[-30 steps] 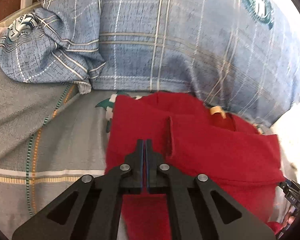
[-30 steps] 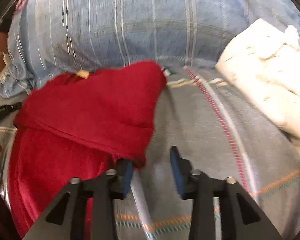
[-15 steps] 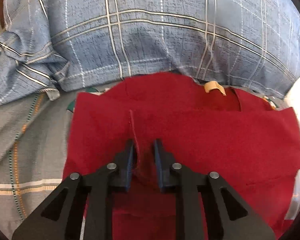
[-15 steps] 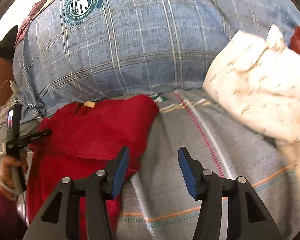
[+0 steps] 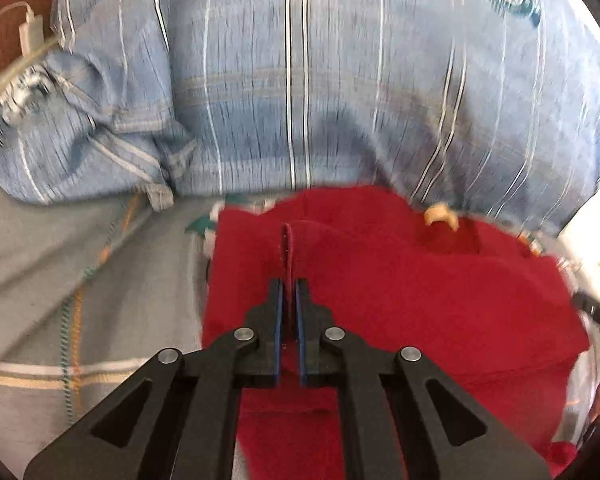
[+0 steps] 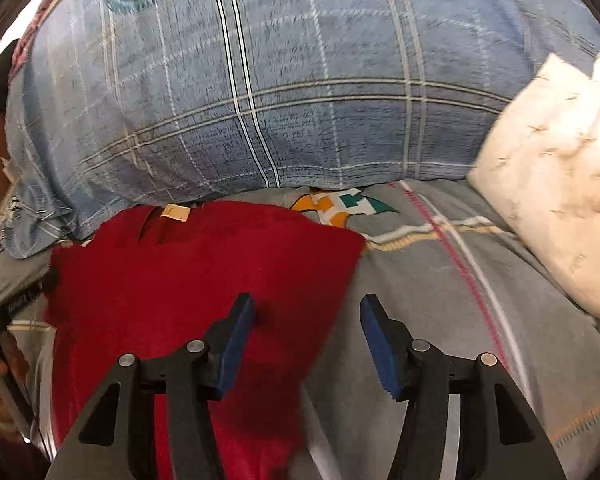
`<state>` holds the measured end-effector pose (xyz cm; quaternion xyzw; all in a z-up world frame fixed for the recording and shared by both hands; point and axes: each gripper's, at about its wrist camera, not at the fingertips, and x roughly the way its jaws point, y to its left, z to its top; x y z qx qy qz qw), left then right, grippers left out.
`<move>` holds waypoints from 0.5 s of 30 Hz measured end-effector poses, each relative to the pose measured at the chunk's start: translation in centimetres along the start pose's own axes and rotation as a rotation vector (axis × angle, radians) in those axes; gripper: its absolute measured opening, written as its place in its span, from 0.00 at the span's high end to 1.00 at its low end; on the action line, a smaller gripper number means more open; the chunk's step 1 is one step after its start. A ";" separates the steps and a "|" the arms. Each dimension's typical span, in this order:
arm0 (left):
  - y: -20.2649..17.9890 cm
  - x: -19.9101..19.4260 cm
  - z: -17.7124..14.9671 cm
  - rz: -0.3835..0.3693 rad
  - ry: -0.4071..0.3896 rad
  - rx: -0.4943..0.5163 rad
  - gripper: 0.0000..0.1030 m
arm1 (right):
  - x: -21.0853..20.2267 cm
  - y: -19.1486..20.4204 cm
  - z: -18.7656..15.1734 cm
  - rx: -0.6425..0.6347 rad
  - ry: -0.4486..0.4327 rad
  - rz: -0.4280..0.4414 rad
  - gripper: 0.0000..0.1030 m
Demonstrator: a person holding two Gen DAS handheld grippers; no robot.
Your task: Fold small clothes
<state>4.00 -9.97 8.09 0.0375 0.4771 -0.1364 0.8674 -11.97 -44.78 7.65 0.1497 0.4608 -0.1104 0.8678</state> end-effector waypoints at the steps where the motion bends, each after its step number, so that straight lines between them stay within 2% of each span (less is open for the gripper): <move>1: -0.1 0.4 -0.3 0.010 0.006 0.005 0.96 | 0.9 0.4 0.1 -0.037 0.008 -0.038 0.49; 3: 0.0 0.6 -0.8 0.016 0.013 0.009 0.96 | 2.6 0.7 -0.2 -0.115 0.060 -0.167 0.53; 4: 0.1 0.6 -0.9 0.012 0.010 0.011 0.95 | 2.5 0.3 -0.3 -0.105 0.065 -0.179 0.56; 6: 0.3 0.5 -1.0 0.012 0.000 0.025 0.92 | 0.6 -0.1 -0.5 -0.061 0.039 -0.119 0.56; 8: 0.6 0.5 -1.0 0.009 0.000 0.021 0.83 | -1.7 0.8 -1.2 -0.095 -0.017 -0.058 0.56; 10: 0.7 0.5 -1.2 -0.007 0.000 0.007 0.68 | -2.4 2.7 -2.4 -0.209 0.001 -0.084 0.59; 13: 0.5 0.3 -1.8 0.011 -0.005 0.020 0.64 | -1.4 3.5 -5.4 -0.328 0.060 -0.200 0.61; 15: 0.4 0.2 -2.3 0.029 -0.002 0.029 0.61 | -1.9 3.0 -6.3 -0.316 0.015 -0.189 0.58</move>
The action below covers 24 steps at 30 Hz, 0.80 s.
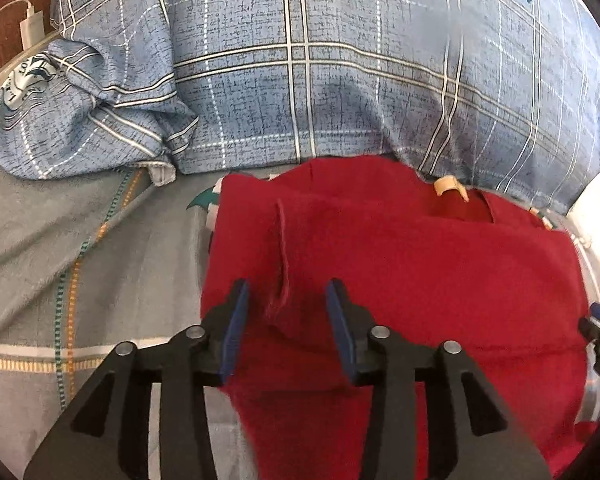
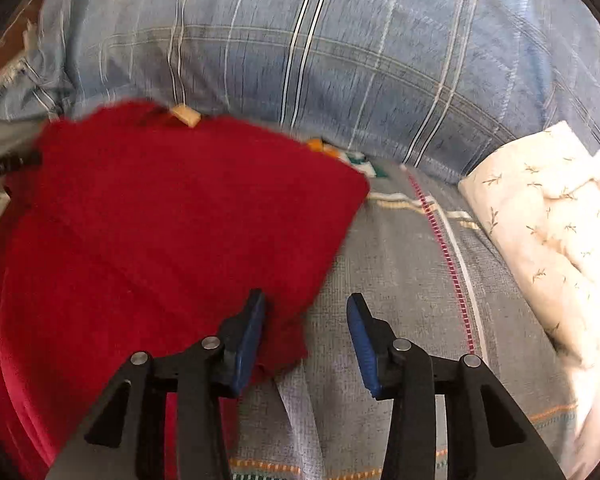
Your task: Fold small clothes
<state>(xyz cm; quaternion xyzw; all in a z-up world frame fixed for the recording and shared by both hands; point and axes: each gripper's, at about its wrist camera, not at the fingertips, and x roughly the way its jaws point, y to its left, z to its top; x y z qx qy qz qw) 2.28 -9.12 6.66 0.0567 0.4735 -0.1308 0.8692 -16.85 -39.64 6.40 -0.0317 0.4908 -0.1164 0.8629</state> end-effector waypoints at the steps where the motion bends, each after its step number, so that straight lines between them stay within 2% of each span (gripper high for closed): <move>1: 0.1 -0.3 -0.2 0.004 -0.001 0.002 0.61 | -0.3 -0.4 -0.1 0.017 0.008 0.010 0.57; 2: 0.2 -0.9 -0.4 0.000 -0.006 0.003 0.60 | -0.7 -0.8 0.0 0.040 0.013 0.029 0.57; 3: 0.3 -1.3 -0.5 -0.005 -0.013 0.000 0.56 | -1.3 -1.1 0.1 0.062 0.006 0.040 0.55; 4: 0.5 -1.8 -0.6 -0.009 -0.022 -0.004 0.46 | -2.0 -1.4 0.3 0.078 -0.014 0.055 0.54; 5: 0.7 -2.5 -0.8 -0.012 -0.035 -0.012 0.41 | -2.7 -1.7 0.7 0.089 -0.034 0.063 0.53; 6: 0.9 -3.1 -1.1 -0.012 -0.051 -0.021 0.37 | -3.0 -1.9 1.0 0.105 -0.049 0.068 0.45; 7: 1.1 -3.6 -1.4 -0.010 -0.062 -0.026 0.37 | -3.2 -2.2 1.5 0.135 -0.065 0.075 0.28; 9: 1.3 -4.2 -1.9 0.000 -0.063 -0.027 0.37 | -2.6 -2.9 2.4 0.211 -0.086 0.105 0.13; 12: 1.7 -4.8 -2.8 0.007 -0.072 -0.050 0.37 | 1.0 -3.4 3.9 0.299 -0.019 0.154 0.14; 14: 2.1 -5.1 -3.5 0.006 -0.075 -0.070 0.37 | 3.6 -3.4 4.4 0.330 0.034 0.178 0.19; 15: 2.4 -5.2 -3.9 0.005 -0.074 -0.084 0.37 | 4.7 -3.3 4.5 0.337 0.059 0.177 0.27; 17: 2.9 -5.1 -4.3 0.000 -0.070 -0.106 0.37 | 4.6 -3.0 4.7 0.335 0.017 0.197 0.68; 18: 3.1 -4.8 -4.5 -0.005 -0.066 -0.116 0.37 | 4.1 -2.7 5.0 0.319 0.005 0.236 0.88; 21: 3.7 -4.2 -4.8 -0.013 -0.056 -0.147 0.37 | 1.4 -1.4 6.0 0.208 -0.090 0.121 0.90; 24: 3.8 -3.8 -5.1 -0.030 -0.049 -0.163 0.37 | 1.3 -1.9 6.5 0.202 -0.103 0.048 0.91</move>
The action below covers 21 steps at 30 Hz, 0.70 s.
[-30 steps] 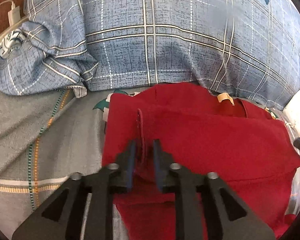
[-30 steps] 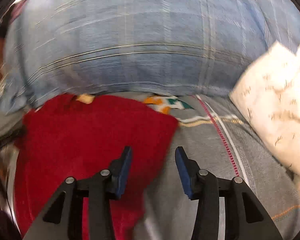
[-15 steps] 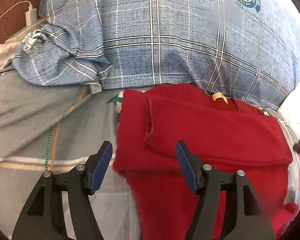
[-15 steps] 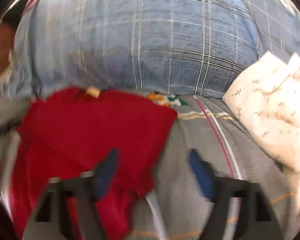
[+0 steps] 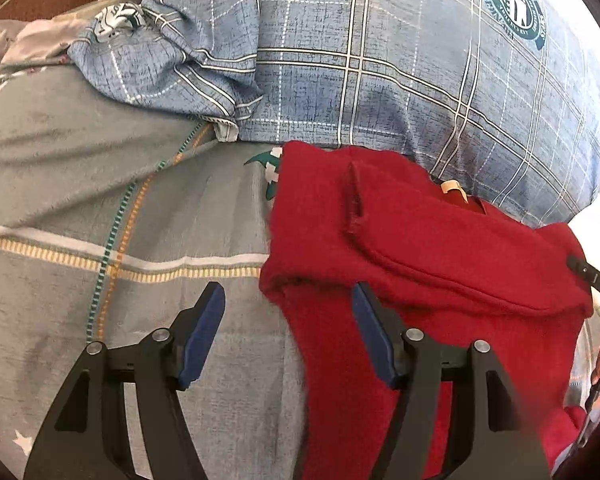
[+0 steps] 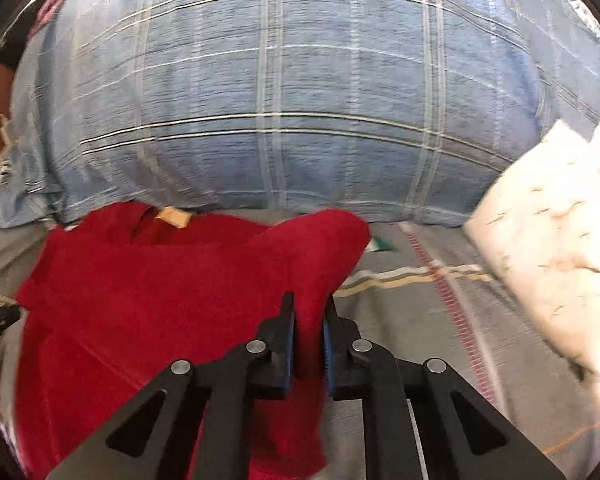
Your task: Fold small clothes
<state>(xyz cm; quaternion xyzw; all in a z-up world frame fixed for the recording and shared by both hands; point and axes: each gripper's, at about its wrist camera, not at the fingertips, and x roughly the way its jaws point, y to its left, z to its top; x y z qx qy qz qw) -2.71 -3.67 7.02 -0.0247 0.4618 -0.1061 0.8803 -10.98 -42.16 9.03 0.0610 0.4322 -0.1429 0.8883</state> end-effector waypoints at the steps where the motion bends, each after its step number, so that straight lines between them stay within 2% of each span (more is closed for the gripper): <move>1: -0.1 0.2 0.0 0.001 0.006 0.006 0.37 | 0.6 -0.4 -0.1 0.011 0.012 -0.017 0.91; 3: -0.5 0.2 -0.2 0.015 0.010 0.029 0.37 | 2.0 -1.1 -0.4 0.033 0.050 -0.038 0.91; 5: -0.8 -0.1 -0.4 0.024 0.005 0.049 0.37 | 2.2 -2.0 -0.8 0.081 0.085 0.004 0.85; 6: -0.9 -0.3 -0.5 0.027 0.007 0.062 0.37 | 1.7 -2.2 -1.0 0.099 0.086 0.005 0.77; 7: -1.0 -0.4 -0.6 0.032 0.009 0.072 0.37 | 0.9 -2.2 -1.3 0.103 0.081 -0.001 0.65; 9: -1.1 -0.8 -0.6 0.040 0.005 0.080 0.37 | -1.1 -2.4 -1.7 0.082 0.058 0.019 0.59; 11: -1.0 -1.1 -0.7 0.039 0.005 0.075 0.37 | -3.7 -1.8 -2.5 0.037 0.018 0.047 0.59; 14: -1.2 -1.8 -1.1 0.025 0.005 0.075 0.37 | -4.8 -0.1 -3.9 -0.060 0.030 0.086 0.59; 16: -1.7 -2.2 -1.7 0.021 0.010 0.090 0.37 | -4.0 1.3 -4.9 -0.133 0.061 0.059 0.63; 18: -2.1 -2.6 -2.4 0.017 0.023 0.114 0.37 | -2.7 1.7 -6.2 -0.204 0.128 -0.028 0.64; 21: -2.5 -3.3 -3.6 0.021 0.035 0.154 0.37 | -3.6 0.7 -7.2 -0.167 0.135 -0.011 0.64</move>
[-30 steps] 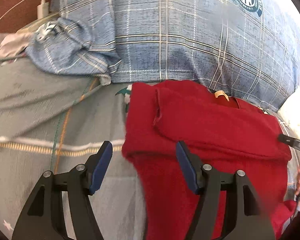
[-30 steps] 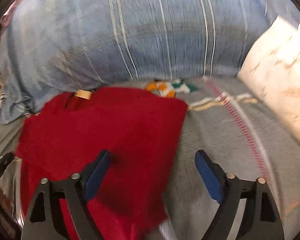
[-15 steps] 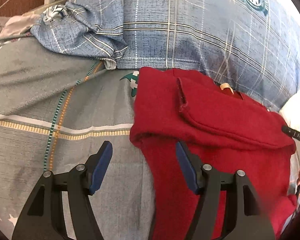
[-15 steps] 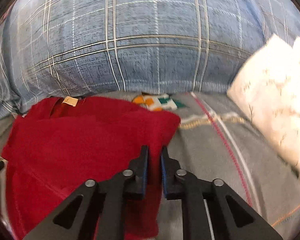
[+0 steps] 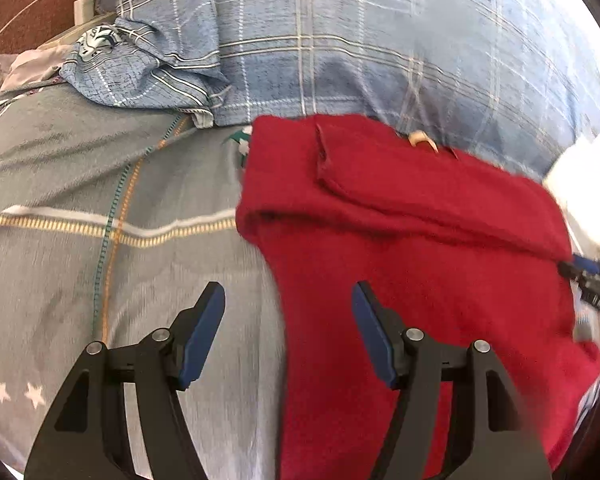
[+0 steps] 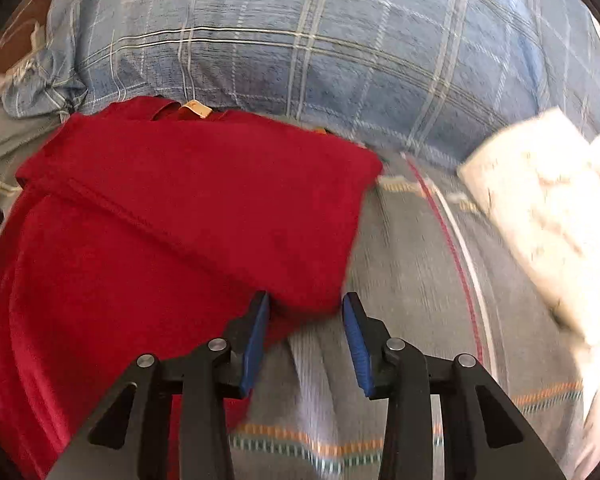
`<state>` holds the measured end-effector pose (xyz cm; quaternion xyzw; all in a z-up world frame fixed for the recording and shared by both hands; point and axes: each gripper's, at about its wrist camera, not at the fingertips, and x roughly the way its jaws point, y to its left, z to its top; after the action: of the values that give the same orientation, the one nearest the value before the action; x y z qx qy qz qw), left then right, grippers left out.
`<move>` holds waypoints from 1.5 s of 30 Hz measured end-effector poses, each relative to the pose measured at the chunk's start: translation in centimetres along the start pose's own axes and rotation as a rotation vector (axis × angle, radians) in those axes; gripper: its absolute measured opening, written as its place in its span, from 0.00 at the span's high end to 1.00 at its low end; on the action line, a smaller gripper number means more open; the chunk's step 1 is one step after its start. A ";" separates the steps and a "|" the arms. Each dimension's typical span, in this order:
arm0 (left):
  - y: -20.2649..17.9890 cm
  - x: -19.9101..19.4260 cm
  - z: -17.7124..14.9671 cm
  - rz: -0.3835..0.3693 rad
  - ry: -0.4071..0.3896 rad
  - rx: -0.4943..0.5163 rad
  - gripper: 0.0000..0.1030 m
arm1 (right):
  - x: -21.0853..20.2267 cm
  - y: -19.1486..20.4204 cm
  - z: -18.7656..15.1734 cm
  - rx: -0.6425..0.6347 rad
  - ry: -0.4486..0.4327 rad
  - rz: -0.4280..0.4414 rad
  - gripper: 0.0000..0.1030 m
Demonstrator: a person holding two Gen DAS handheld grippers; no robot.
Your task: Fold small clothes
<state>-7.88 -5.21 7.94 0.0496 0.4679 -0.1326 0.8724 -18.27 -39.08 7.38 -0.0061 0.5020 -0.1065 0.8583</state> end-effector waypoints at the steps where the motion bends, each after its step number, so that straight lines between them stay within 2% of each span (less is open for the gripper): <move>1: -0.1 -0.2 -0.4 0.002 0.006 0.012 0.37 | -0.4 -0.5 -0.3 0.021 -0.007 0.020 0.62; 5: -0.3 -1.1 -1.8 -0.005 0.021 0.024 0.37 | -3.3 -2.0 -1.0 0.100 -0.049 0.084 0.60; 7: -0.2 -1.7 -2.3 -0.017 0.022 0.021 0.37 | -4.7 -2.3 -2.0 0.125 -0.047 0.168 0.49; 10: -0.3 -3.0 -3.6 -0.040 0.030 0.031 0.37 | -6.2 -2.3 -3.7 0.140 -0.029 0.307 0.40; 13: -0.4 -4.4 -5.3 -0.075 0.045 0.051 0.37 | -7.6 -2.0 -6.2 0.136 -0.011 0.370 0.35; 17: -0.3 -5.5 -7.6 -0.104 0.096 0.050 0.37 | -8.1 -1.1 -8.7 0.116 0.030 0.393 0.34; 21: -0.3 -6.3 -9.8 -0.095 0.127 0.054 0.37 | -8.6 -0.4 -10.1 0.094 0.037 0.401 0.34; 26: -0.4 -6.7 -11.8 -0.118 0.168 0.030 0.37 | -8.4 -0.1 -11.4 0.076 0.074 0.380 0.34; 31: -1.2 -6.8 -12.7 -0.093 0.187 0.049 0.37 | -7.5 0.0 -13.3 0.093 0.116 0.391 0.34; 45: -2.4 -7.7 -13.9 -0.061 0.186 0.071 0.37 | -7.5 0.2 -14.9 0.094 0.111 0.419 0.34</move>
<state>-23.81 -3.15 6.70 0.0783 0.5431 -0.1705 0.8185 -34.69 -36.04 6.40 0.1444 0.5333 0.0506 0.8320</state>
